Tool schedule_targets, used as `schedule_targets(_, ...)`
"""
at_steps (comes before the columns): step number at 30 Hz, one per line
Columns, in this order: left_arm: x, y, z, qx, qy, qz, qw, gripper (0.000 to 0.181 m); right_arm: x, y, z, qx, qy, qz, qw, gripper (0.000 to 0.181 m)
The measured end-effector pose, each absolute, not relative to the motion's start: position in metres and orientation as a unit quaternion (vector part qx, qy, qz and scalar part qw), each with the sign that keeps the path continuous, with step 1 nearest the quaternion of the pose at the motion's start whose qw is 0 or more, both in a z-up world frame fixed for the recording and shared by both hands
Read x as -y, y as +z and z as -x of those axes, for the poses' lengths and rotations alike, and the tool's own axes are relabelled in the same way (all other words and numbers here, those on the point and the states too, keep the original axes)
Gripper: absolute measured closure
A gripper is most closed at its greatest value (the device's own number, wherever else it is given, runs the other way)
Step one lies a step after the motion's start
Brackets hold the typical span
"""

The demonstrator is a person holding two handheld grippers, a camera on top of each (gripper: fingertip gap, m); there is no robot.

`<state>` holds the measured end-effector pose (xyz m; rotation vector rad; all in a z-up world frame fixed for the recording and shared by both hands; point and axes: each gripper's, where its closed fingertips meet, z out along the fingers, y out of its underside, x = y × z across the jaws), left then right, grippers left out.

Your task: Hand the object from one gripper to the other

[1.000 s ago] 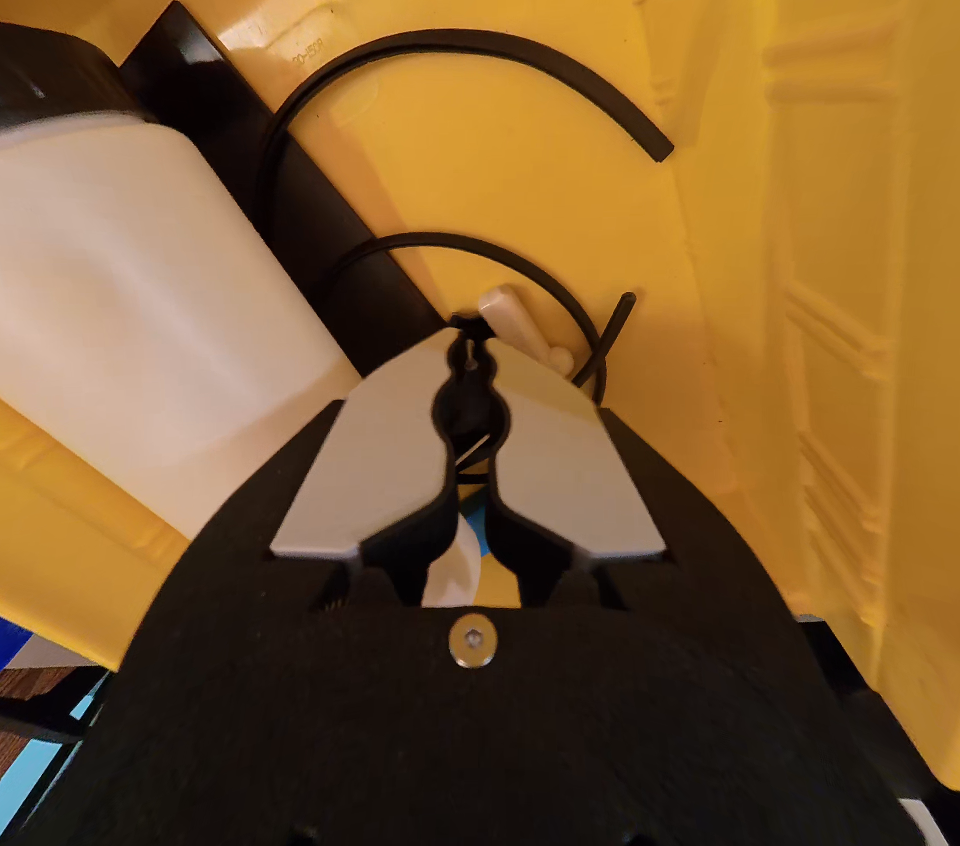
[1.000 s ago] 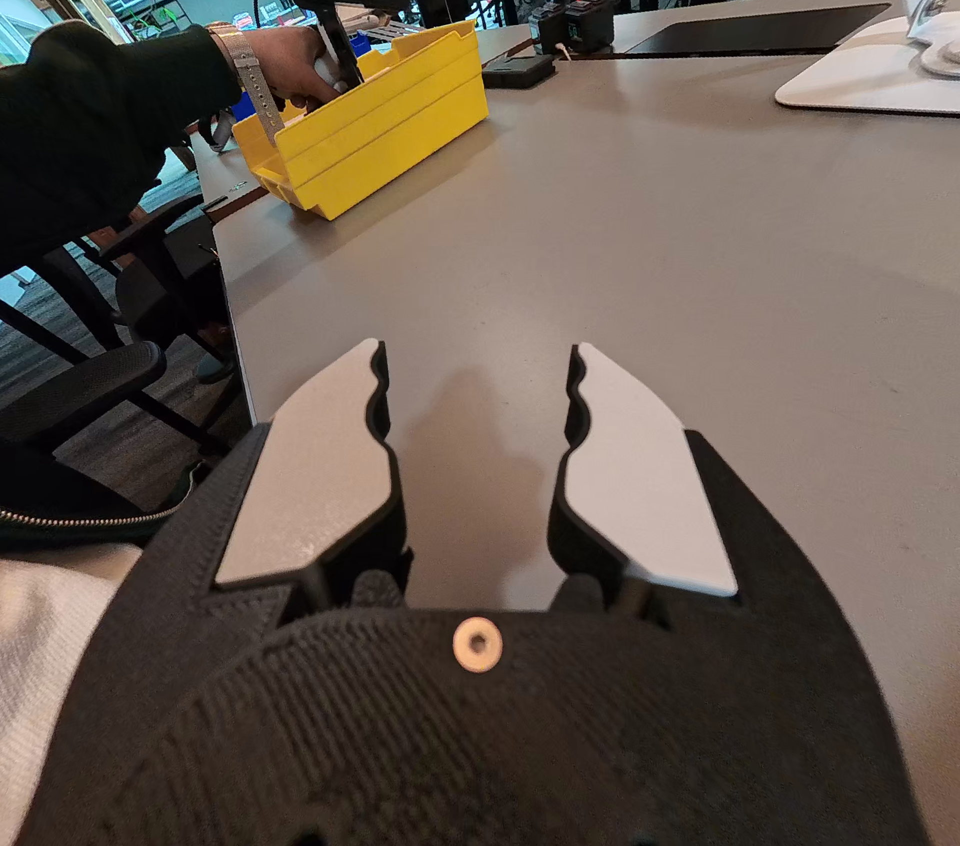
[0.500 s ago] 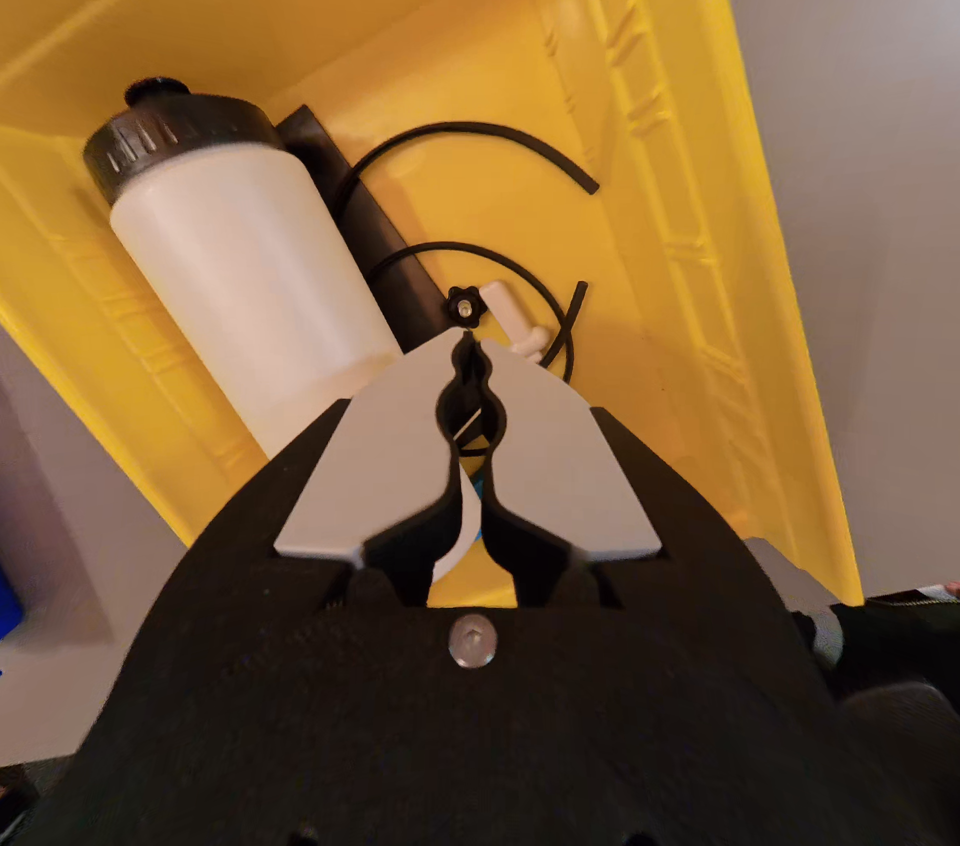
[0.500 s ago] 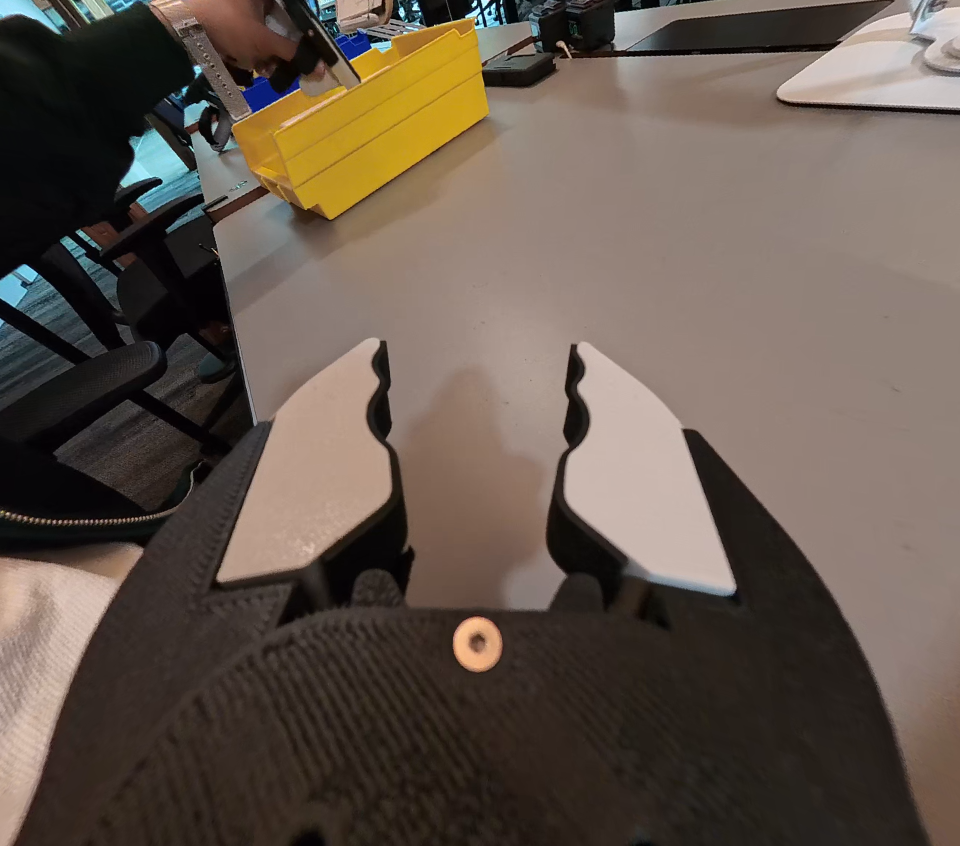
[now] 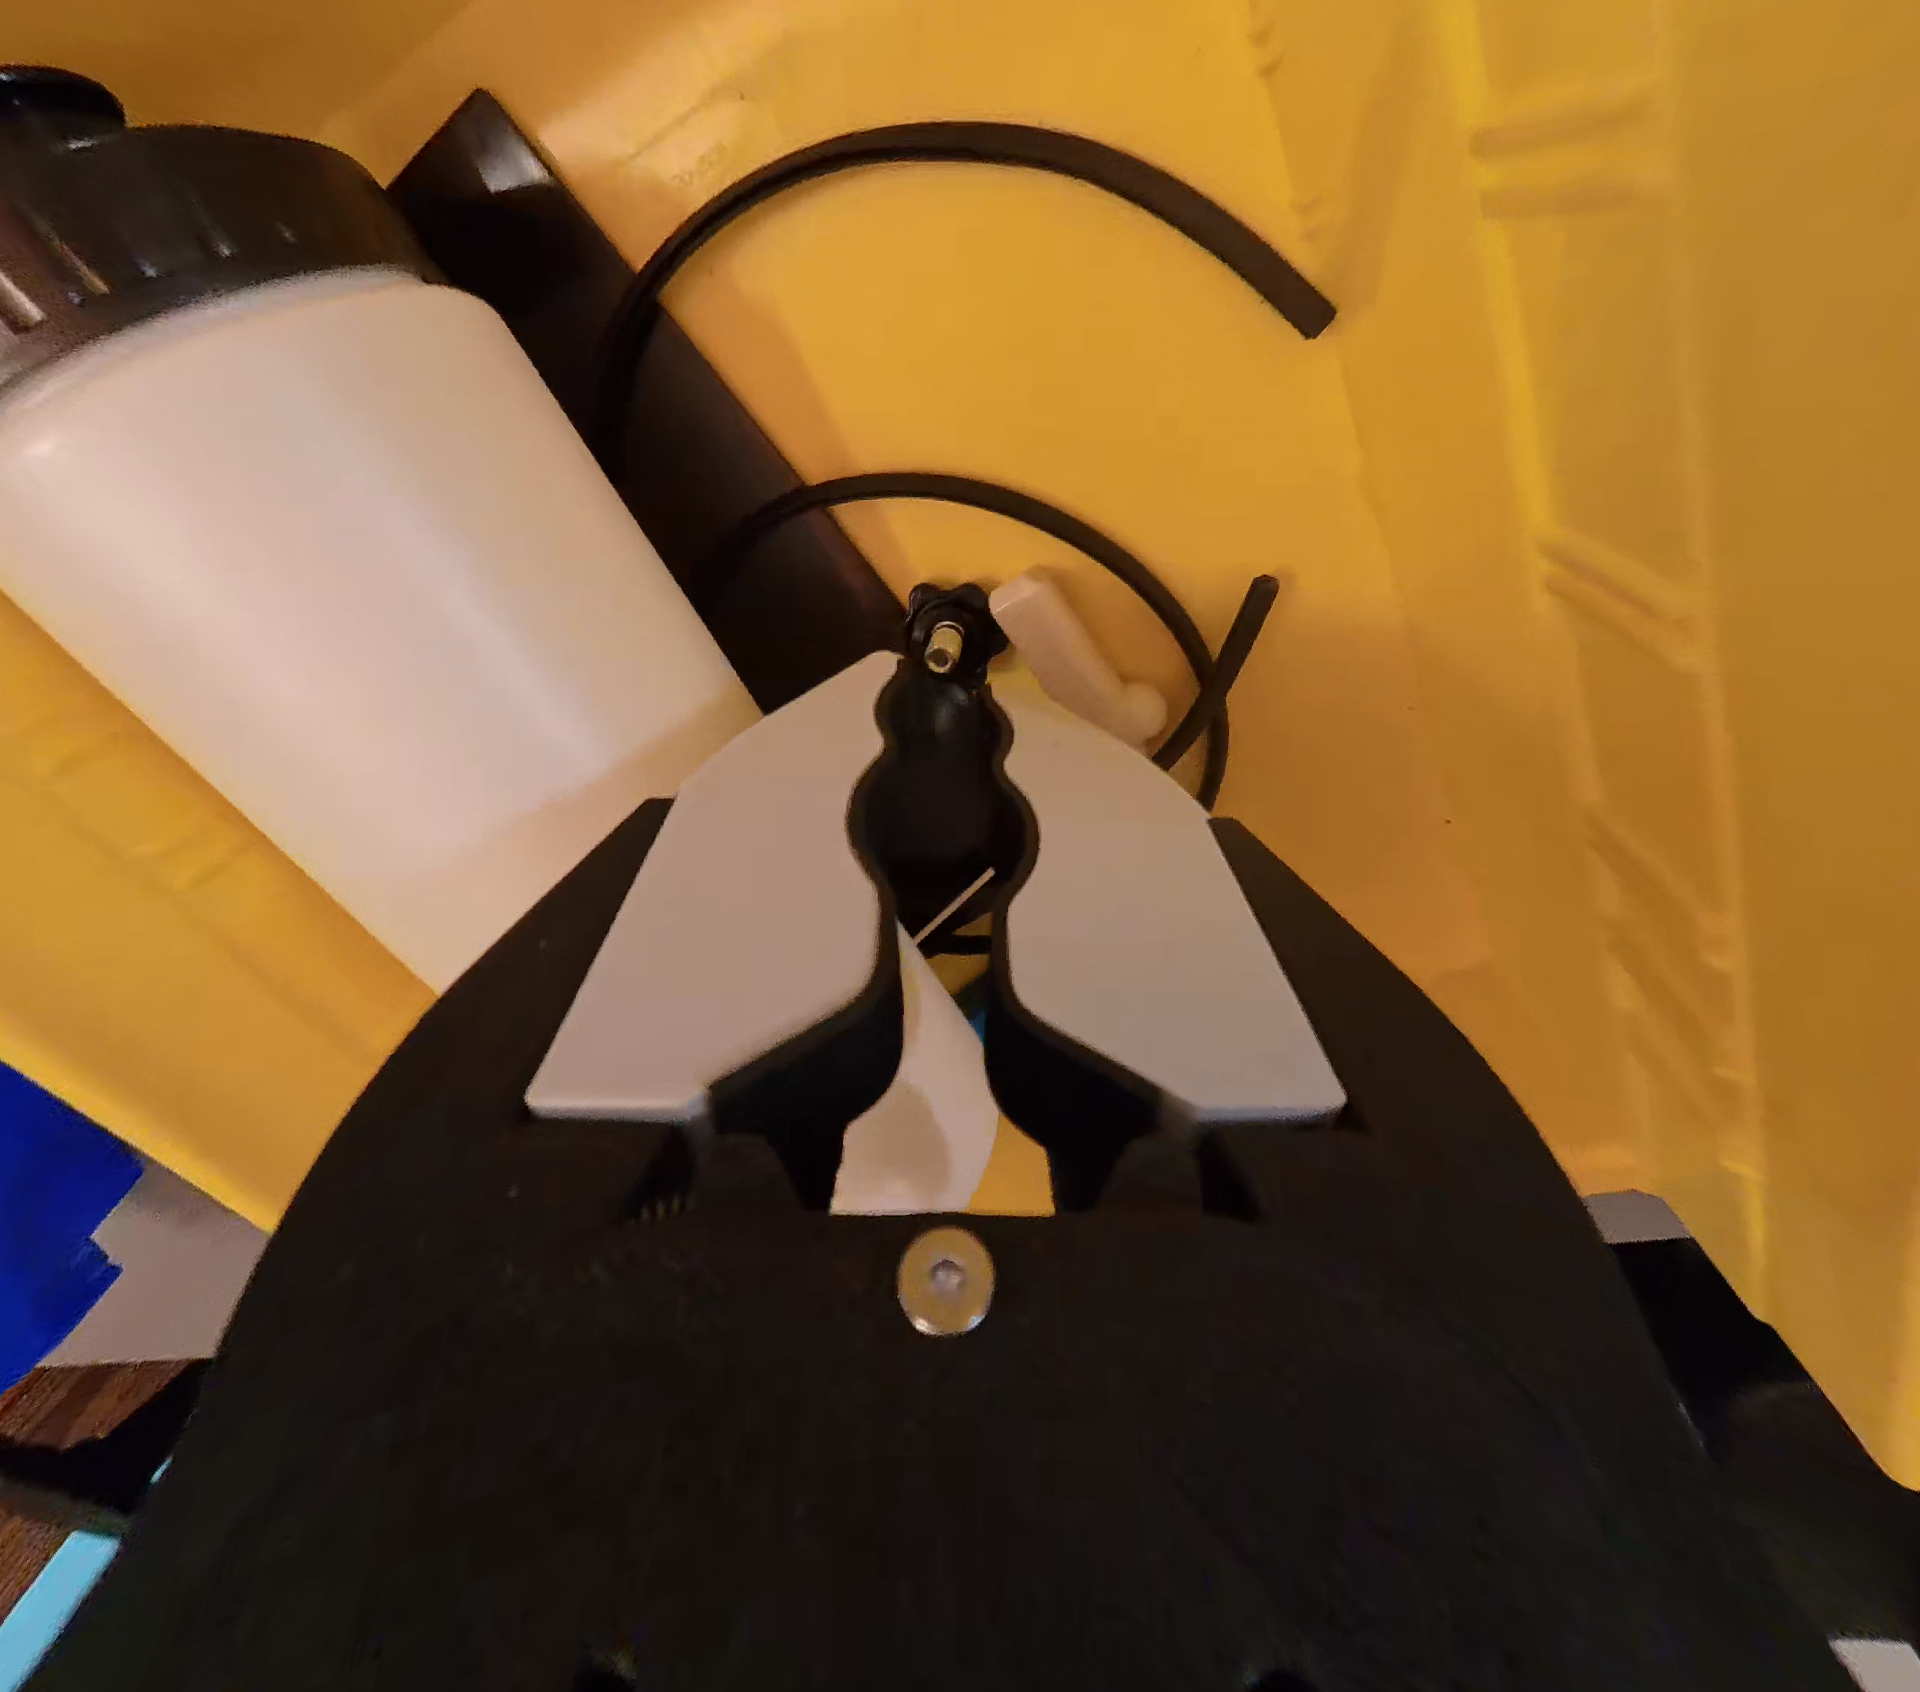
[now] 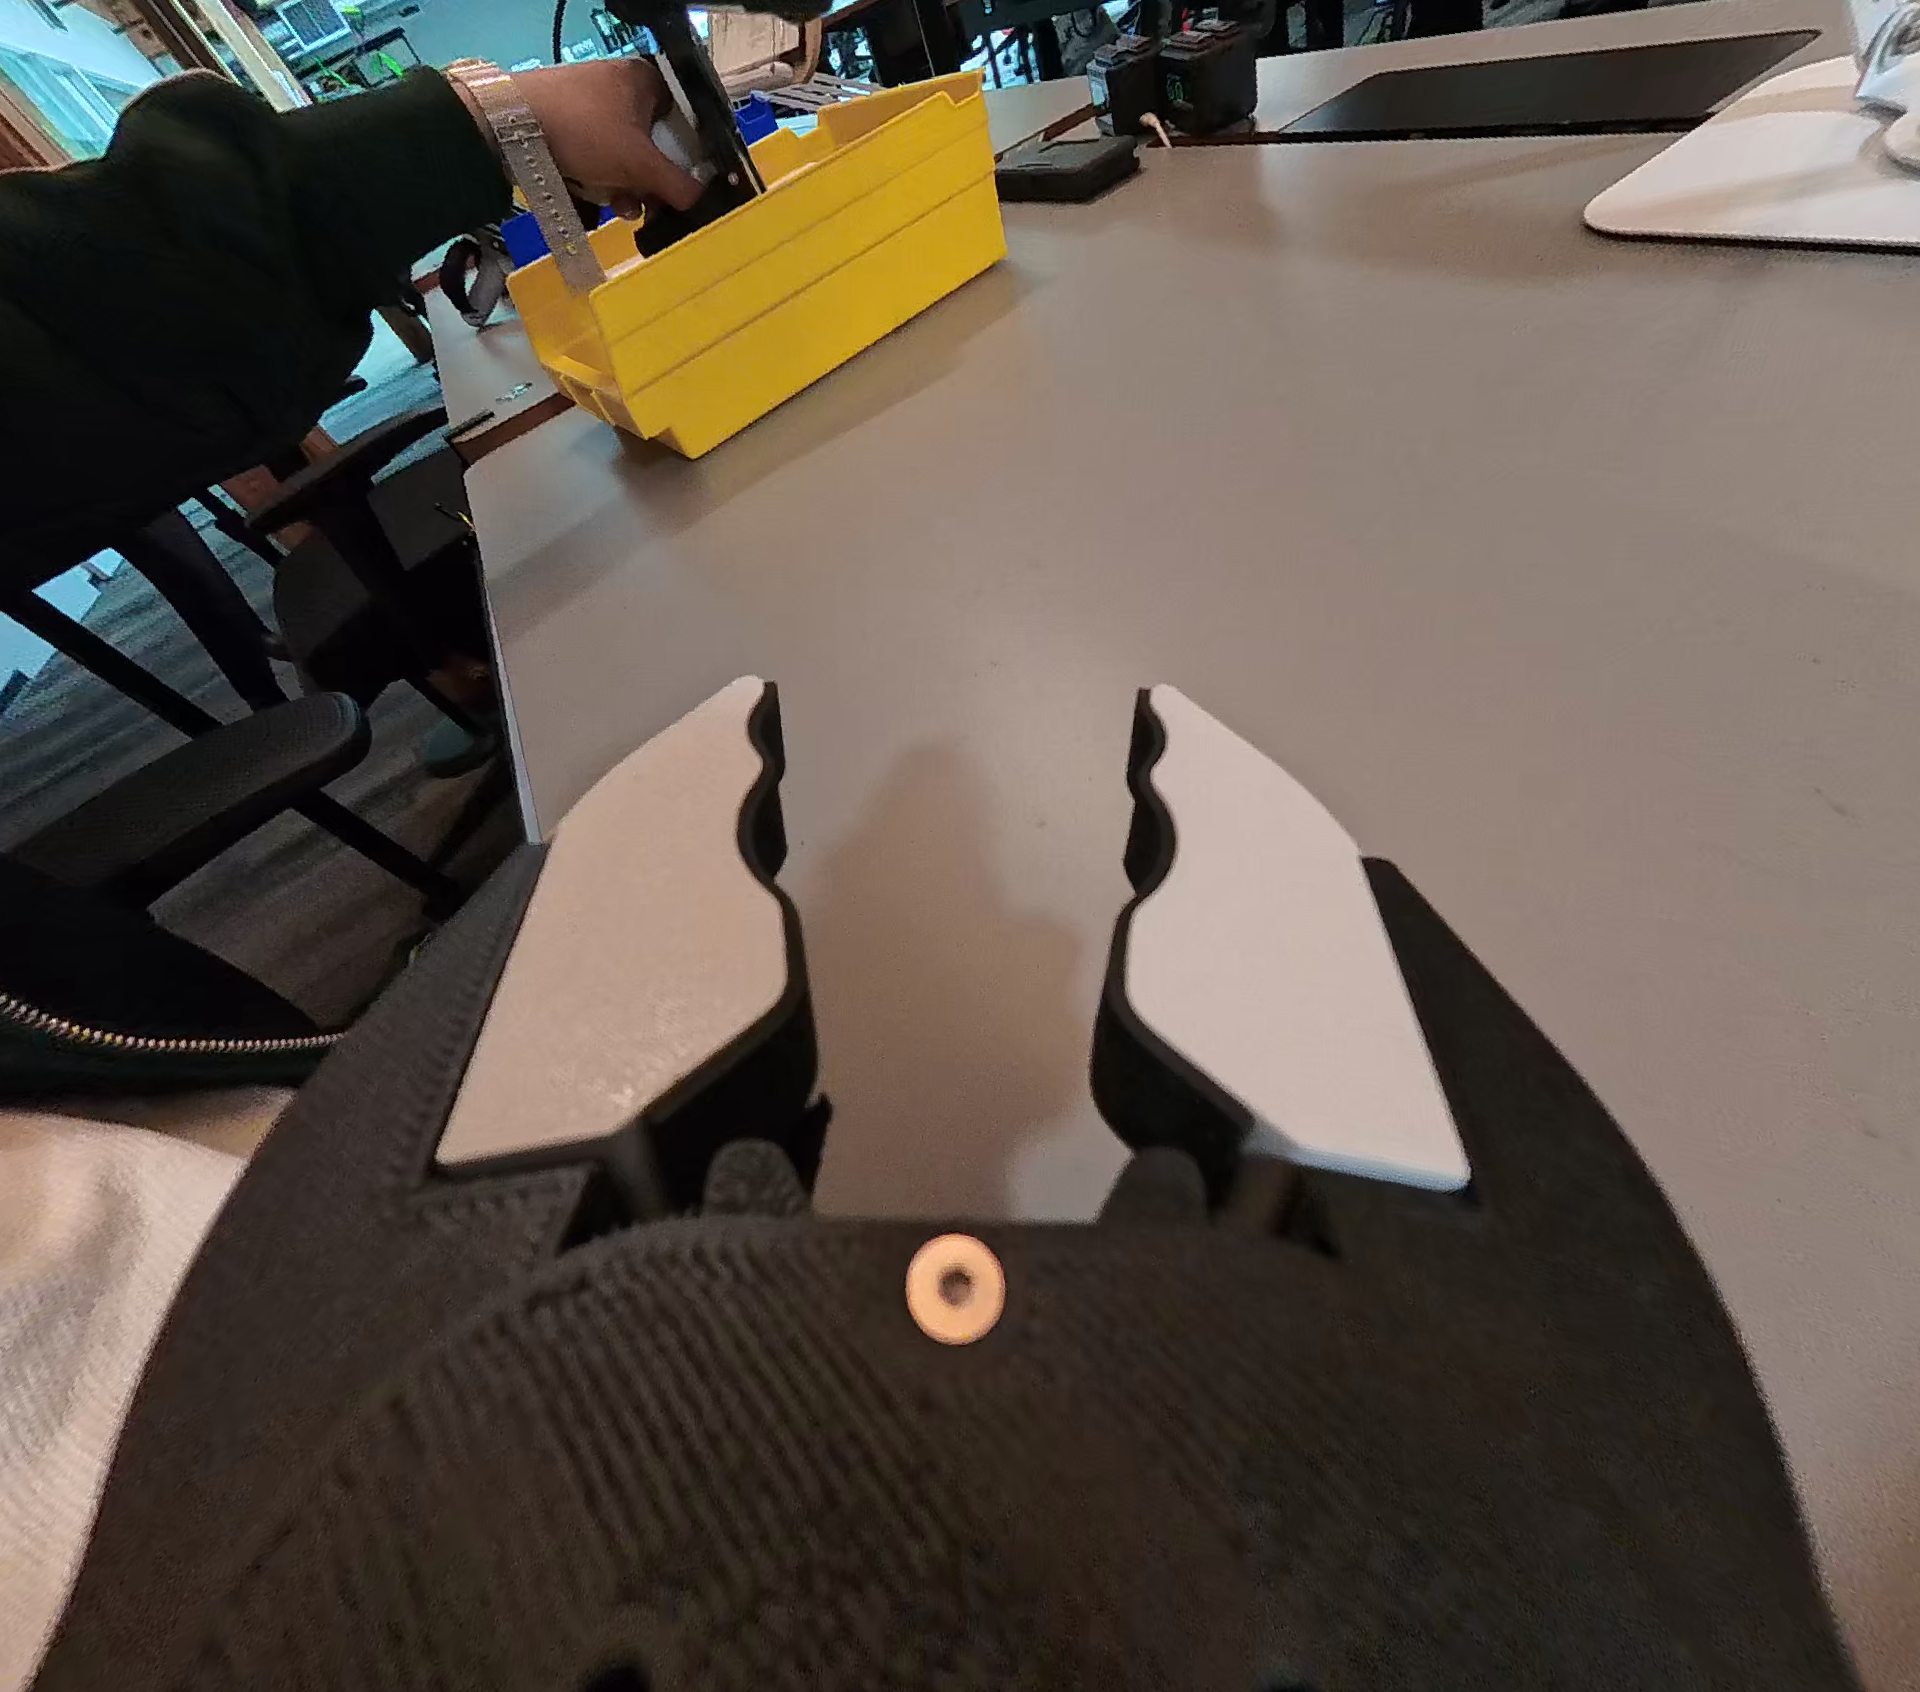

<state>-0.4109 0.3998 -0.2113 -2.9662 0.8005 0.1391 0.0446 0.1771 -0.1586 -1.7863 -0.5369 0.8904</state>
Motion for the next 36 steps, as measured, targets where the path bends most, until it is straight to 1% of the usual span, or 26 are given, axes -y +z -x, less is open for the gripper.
schedule_targets(6,-0.401,-0.215,0.409,-0.252,0.033,0.967,0.031,0.17,-0.178,-0.159,-0.045,0.218,0.379,0.742,0.509,0.117)
schedule_targets(13,-0.398,-0.221,0.406,-0.254,0.039,0.966,0.007,0.168,-0.177,-0.158,-0.045,0.218,0.381,0.74,0.51,0.117)
schedule_targets(14,-0.396,-0.223,0.406,-0.253,0.04,0.967,0.003,0.169,-0.177,-0.158,-0.045,0.218,0.381,0.74,0.509,0.117)
schedule_targets(16,-0.394,-0.225,0.408,-0.252,0.048,0.966,-0.007,0.178,-0.176,-0.157,-0.045,0.219,0.382,0.74,0.509,0.118)
schedule_targets(22,-0.393,-0.219,0.407,-0.252,0.039,0.967,0.006,0.181,-0.176,-0.158,-0.044,0.219,0.383,0.74,0.508,0.118)
schedule_targets(29,-0.392,-0.196,0.408,-0.245,0.021,0.969,0.035,0.181,-0.176,-0.157,-0.043,0.22,0.384,0.739,0.507,0.118)
schedule_targets(35,-0.39,-0.207,0.409,-0.239,0.013,0.97,0.03,0.181,-0.174,-0.156,-0.041,0.224,0.385,0.738,0.508,0.119)
schedule_targets(36,-0.39,-0.21,0.409,-0.238,0.012,0.971,0.029,0.178,-0.174,-0.156,-0.041,0.225,0.384,0.737,0.508,0.119)
